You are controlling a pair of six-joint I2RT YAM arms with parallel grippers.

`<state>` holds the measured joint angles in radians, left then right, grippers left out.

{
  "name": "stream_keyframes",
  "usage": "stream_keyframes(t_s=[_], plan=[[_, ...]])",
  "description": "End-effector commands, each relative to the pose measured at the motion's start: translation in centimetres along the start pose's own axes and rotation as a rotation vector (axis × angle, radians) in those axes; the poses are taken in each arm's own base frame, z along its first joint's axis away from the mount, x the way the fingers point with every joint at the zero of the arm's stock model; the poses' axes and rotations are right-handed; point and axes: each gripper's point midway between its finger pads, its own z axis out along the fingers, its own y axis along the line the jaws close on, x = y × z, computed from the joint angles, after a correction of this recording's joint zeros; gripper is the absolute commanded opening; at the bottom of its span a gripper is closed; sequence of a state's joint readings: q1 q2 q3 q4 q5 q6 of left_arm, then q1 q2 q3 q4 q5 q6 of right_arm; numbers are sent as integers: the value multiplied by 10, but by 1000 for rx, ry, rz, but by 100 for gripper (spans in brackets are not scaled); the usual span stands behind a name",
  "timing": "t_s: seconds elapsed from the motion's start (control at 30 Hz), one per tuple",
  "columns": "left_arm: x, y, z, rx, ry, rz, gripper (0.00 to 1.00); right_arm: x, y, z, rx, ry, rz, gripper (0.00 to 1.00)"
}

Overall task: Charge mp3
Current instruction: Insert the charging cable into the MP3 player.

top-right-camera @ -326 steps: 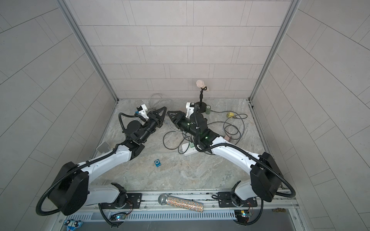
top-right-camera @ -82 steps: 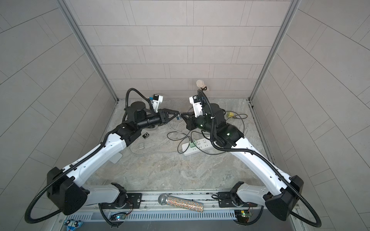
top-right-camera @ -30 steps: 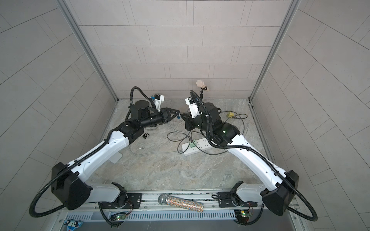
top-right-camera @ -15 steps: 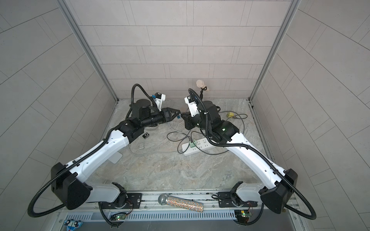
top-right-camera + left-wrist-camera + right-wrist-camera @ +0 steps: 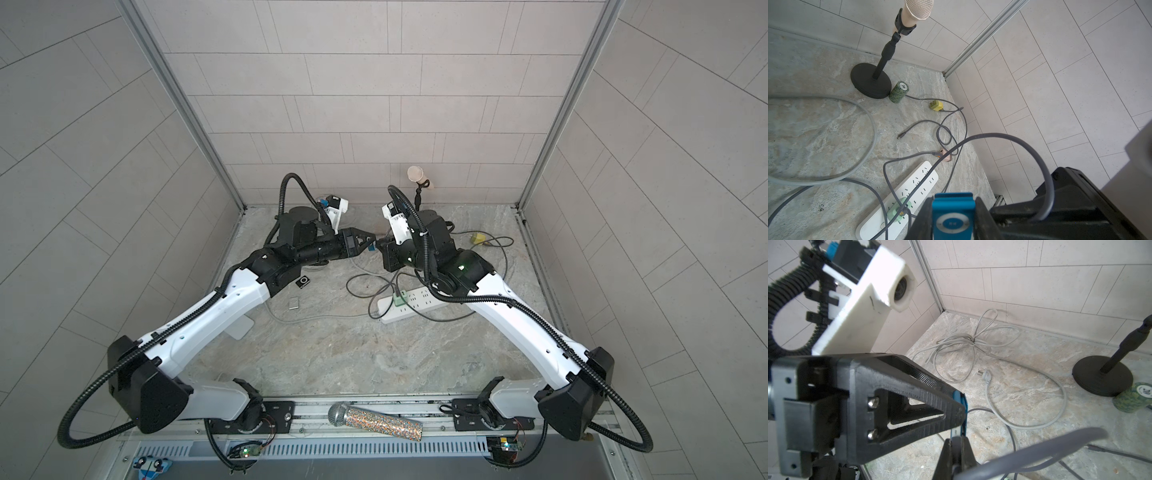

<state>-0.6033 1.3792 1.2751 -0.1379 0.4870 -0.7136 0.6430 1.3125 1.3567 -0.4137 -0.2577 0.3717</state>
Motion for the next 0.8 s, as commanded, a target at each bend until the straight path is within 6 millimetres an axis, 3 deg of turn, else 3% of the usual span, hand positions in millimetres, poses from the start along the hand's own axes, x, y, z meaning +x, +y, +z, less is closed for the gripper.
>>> stream_keyframes(t_s=[0.0, 0.1, 0.27, 0.57, 0.67, 0.7, 0.77], plan=[[-8, -120, -34, 379, -17, 166, 0, 37, 1, 13, -11, 125, 56, 33], [11, -87, -19, 290, 36, 107, 0, 15, 7, -11, -12, 44, 118, 53], [43, -21, -3, 124, 98, -19, 0, 0, 14, -47, -42, -59, 243, 68], [46, 40, -5, -41, 76, -150, 0, 45, 30, -58, -165, -25, 561, 75], [50, 76, -16, -166, 91, -222, 0, 54, 38, -61, -189, -4, 610, 77], [53, 93, -26, -241, 97, -242, 0, 60, 34, -64, -157, 13, 605, 77], [60, 127, -49, -389, 123, -276, 0, 71, 7, -77, 11, 21, 562, 78]])
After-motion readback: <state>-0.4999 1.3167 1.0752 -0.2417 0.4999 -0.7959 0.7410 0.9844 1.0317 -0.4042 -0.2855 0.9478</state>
